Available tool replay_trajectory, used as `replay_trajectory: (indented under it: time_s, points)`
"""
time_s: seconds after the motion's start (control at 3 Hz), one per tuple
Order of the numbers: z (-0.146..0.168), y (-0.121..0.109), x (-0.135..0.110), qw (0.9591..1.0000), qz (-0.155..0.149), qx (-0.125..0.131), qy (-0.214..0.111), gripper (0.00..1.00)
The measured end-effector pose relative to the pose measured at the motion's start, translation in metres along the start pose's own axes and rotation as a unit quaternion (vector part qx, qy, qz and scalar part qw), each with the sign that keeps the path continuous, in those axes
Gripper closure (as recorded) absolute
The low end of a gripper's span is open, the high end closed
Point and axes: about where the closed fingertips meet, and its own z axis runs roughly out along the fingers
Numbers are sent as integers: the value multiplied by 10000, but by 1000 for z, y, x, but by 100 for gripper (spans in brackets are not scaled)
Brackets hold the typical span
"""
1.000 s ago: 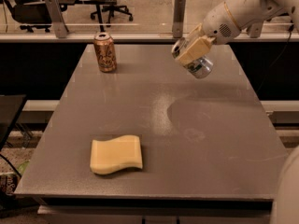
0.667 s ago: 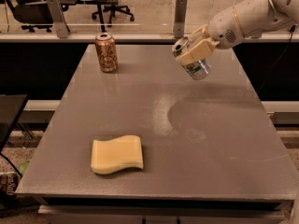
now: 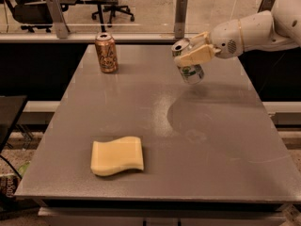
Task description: Place 7up can upright
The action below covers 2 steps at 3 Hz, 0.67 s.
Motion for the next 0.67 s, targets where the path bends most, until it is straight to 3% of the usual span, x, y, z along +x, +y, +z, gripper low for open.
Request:
replay_trajectory:
  time_s: [0.33, 0.67]
  points:
    - [2, -2, 7, 9979, 195, -14, -611, 100]
    - [3, -2, 9, 9951, 236, -33, -965, 100]
